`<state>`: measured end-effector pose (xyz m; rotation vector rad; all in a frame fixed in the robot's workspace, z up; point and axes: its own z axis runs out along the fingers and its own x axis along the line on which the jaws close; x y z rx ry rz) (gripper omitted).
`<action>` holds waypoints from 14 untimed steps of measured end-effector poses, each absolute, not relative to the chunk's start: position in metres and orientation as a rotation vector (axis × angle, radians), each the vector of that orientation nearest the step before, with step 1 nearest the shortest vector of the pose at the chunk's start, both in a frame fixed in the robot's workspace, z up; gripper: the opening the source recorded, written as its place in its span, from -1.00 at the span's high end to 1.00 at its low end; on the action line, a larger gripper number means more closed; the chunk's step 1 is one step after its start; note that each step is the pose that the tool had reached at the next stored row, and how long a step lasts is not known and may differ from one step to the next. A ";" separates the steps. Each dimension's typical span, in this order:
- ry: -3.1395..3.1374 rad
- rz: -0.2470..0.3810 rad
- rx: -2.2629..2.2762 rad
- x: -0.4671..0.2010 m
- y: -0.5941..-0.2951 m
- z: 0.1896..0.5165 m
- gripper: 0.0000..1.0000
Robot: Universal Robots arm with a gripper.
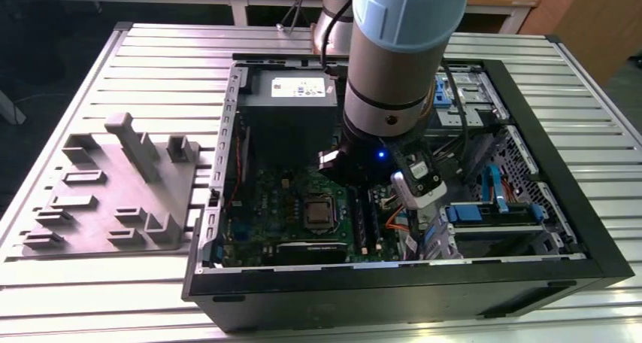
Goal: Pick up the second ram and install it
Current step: 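Insert the second ram into the second slot, then press down the second ram until it locks into place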
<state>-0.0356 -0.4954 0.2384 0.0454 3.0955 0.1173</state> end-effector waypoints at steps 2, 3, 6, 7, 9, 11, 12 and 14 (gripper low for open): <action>3.095 0.117 0.045 -0.036 -0.495 0.238 0.80; 3.095 0.117 0.045 -0.036 -0.495 0.238 0.80; 3.096 0.114 0.045 -0.036 -0.495 0.238 0.80; 3.096 0.113 0.045 -0.036 -0.495 0.238 0.80; 3.096 0.112 0.045 -0.036 -0.495 0.238 0.80; 3.096 0.112 0.045 -0.036 -0.495 0.238 0.80; 3.096 0.112 0.045 -0.036 -0.495 0.238 0.80; 3.096 0.112 0.045 -0.036 -0.495 0.238 0.80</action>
